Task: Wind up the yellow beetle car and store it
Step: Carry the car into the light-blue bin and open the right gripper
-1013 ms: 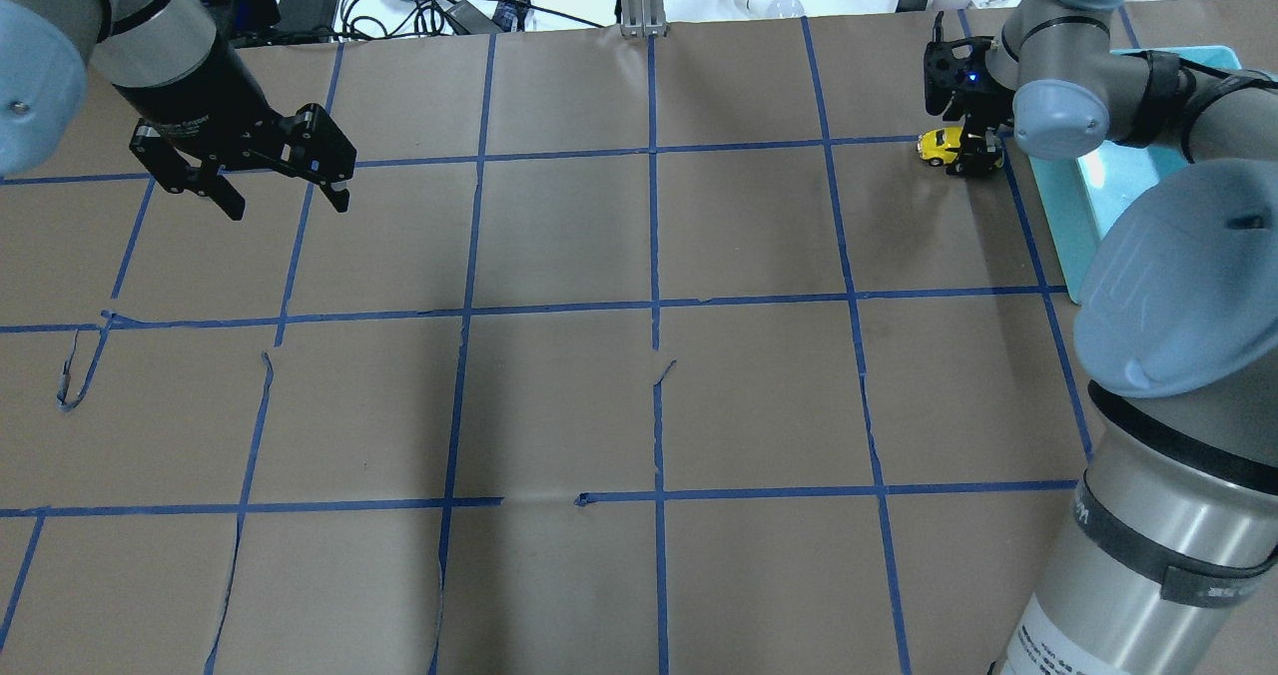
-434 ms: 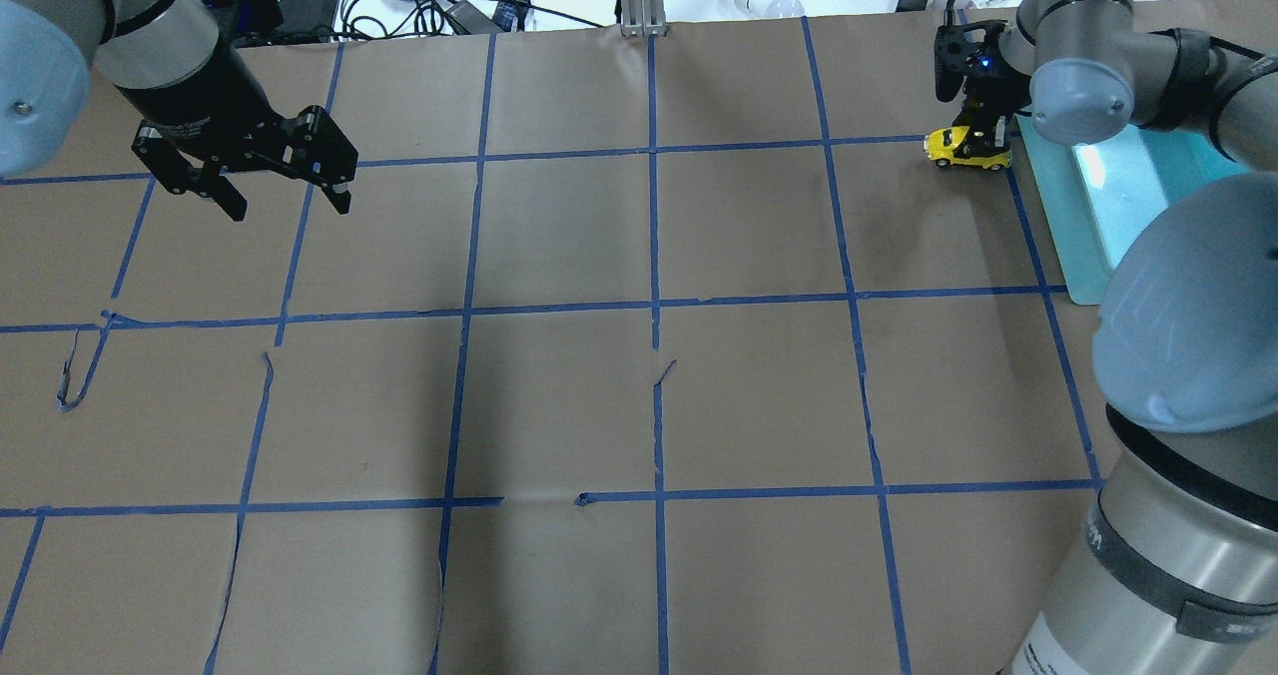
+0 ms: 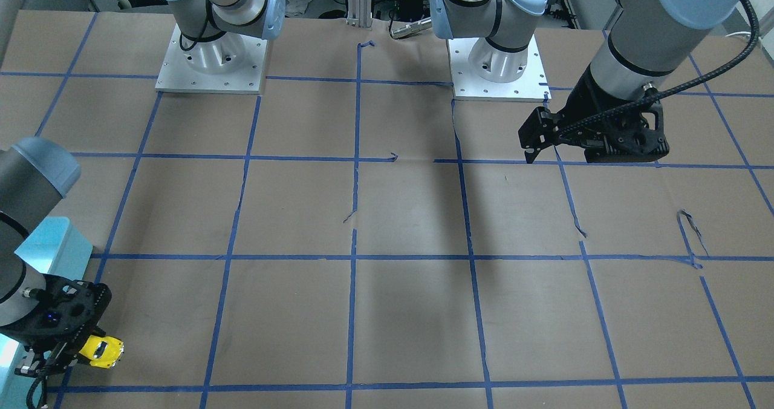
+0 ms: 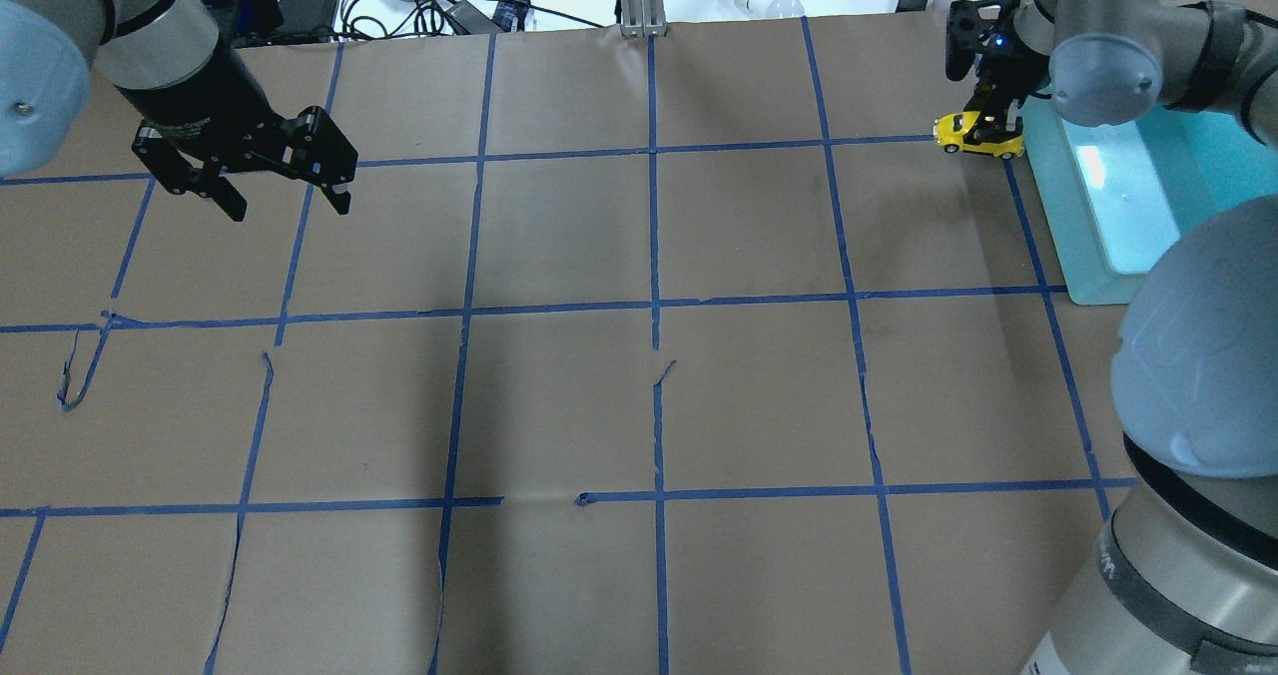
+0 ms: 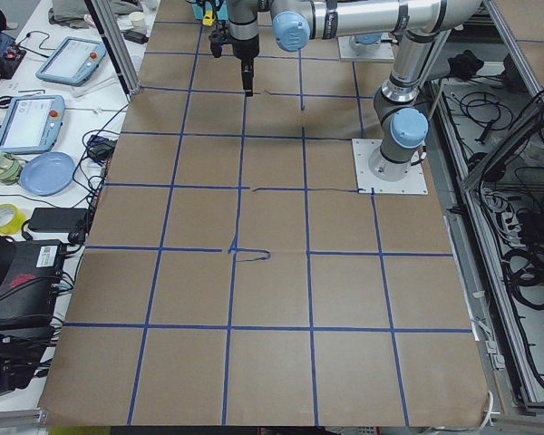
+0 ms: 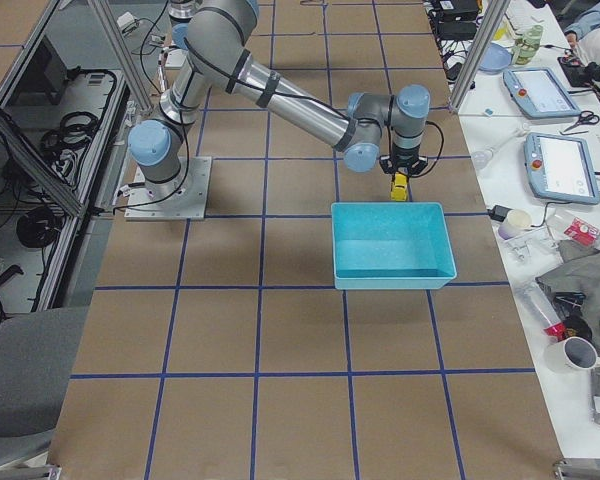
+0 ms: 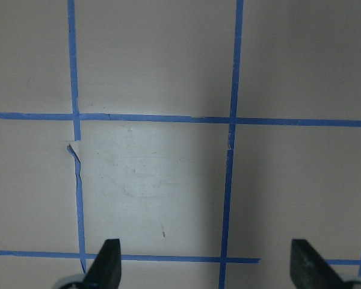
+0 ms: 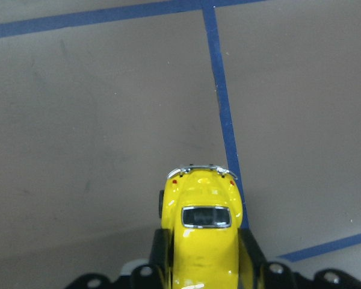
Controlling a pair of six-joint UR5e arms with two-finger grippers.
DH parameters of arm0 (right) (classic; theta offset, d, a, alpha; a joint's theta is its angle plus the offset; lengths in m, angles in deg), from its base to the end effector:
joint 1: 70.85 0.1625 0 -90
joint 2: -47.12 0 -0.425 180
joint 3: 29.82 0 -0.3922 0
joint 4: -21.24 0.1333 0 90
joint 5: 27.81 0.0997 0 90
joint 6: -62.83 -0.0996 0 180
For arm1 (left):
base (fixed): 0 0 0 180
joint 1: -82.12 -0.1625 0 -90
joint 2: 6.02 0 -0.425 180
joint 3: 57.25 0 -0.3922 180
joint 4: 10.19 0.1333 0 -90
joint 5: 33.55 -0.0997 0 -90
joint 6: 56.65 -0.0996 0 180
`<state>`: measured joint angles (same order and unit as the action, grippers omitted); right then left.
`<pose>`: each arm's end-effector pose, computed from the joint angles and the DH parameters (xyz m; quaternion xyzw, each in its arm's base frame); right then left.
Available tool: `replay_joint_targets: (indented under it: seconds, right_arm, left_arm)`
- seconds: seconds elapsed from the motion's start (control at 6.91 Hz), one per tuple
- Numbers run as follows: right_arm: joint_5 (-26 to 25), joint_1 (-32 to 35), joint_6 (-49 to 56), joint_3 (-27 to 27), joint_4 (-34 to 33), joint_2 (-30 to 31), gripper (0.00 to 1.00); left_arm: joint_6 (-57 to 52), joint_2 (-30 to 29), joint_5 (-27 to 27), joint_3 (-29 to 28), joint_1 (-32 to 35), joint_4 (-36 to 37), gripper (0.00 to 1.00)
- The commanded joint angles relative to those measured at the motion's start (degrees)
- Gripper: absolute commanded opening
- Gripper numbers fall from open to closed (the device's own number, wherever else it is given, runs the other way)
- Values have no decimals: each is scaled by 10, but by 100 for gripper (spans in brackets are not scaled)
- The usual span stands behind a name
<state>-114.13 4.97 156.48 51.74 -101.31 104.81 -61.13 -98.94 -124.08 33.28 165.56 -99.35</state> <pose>-0.0359 -0.7123 0.2798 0.6389 -0.7649 0.0704 0.0423 -0.0735 -0.5200 0.4593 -0.0180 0.9996 0.0231 0.0024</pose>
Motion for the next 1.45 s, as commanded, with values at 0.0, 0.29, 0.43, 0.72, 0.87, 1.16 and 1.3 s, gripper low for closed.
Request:
replay_joint_targets:
  seconds: [0.0,0.29,0.43,0.72,0.87,1.16,1.3]
  right_arm:
    - [-37,-10,-6,-42,120,55,0]
    - [-43,-53,80,-76,180,58,0]
    - [-39,-99,106,-80,165,36,0]
    - [-35,-140,215,-75,121,-11,0]
    - [-32,-146,240,-65,116,-14,0]
    - [-27,-152,260,-38,48,-35,7]
    - [-23,-154,261,-24,43,-42,18]
  left_arm:
    - [0,1,-1,0,0,2,100]
    - [0,1,0,0,0,2,100]
    - [0,0,0,0,0,2,100]
    - [0,1,0,3,0,1,100]
    - [0,3,0,13,0,6,100]
    - [0,6,0,17,0,6,100]
    - [0,7,0,17,0,6,100]
